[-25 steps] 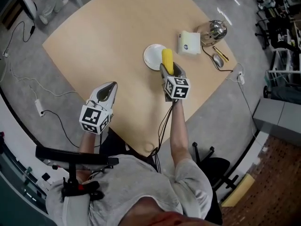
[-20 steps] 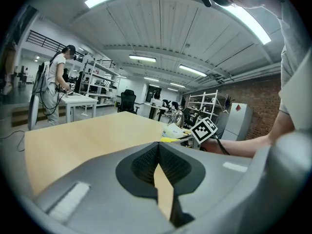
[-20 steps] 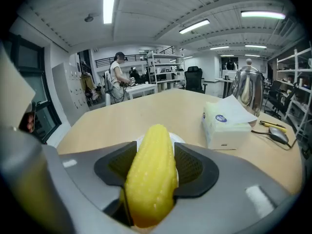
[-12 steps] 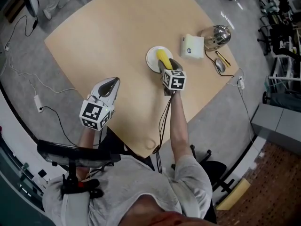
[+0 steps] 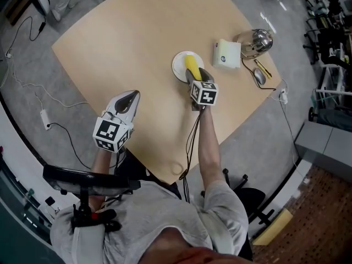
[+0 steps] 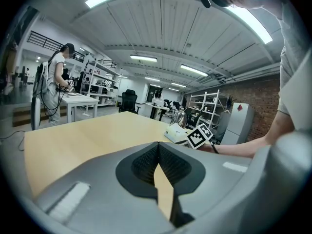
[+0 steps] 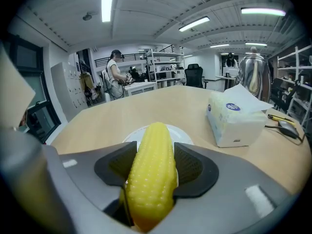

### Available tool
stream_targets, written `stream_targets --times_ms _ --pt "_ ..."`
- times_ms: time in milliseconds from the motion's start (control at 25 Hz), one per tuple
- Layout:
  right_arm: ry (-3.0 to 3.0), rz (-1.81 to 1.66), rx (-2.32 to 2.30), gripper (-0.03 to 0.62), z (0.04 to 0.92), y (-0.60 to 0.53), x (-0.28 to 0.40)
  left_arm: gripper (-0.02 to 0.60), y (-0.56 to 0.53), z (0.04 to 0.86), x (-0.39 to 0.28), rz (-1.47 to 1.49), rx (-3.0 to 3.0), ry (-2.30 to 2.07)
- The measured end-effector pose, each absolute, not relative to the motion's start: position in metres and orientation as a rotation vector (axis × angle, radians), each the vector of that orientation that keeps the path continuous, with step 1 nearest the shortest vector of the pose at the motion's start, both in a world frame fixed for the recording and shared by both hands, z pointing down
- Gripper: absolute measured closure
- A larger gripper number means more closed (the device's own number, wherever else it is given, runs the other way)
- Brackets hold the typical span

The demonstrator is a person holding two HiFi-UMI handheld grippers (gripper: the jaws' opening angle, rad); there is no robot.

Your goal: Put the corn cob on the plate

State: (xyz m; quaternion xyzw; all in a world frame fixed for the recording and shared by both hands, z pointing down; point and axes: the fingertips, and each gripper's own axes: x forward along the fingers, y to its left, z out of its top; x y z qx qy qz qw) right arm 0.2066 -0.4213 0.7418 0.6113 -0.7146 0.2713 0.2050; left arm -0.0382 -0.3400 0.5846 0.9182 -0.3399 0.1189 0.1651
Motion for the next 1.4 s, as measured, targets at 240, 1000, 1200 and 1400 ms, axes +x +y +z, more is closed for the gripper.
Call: stream_targets --times_ms 240,1000,1200,1400 --pt "-1.988 0.754 1.714 0.347 0.744 -0.422 0.208 0.561 -0.34 0.585 -0.039 0.342 2.61 -0.972" --pt "-1.969 0.796 1.726 0.345 0.755 -0.42 0.21 0.561 -0.339 0.587 -0.04 0.341 2.613 -0.971" --pt "-1.963 0.794 1.73 0.345 0.758 -0.421 0.211 0.561 -0.34 0.589 -0.043 0.343 2.605 -0.983" --pt "-1.958 0.794 1.727 0.345 0.759 -0.422 0.212 0.561 -0.341 0.588 -0.044 0.342 2.606 -0.99"
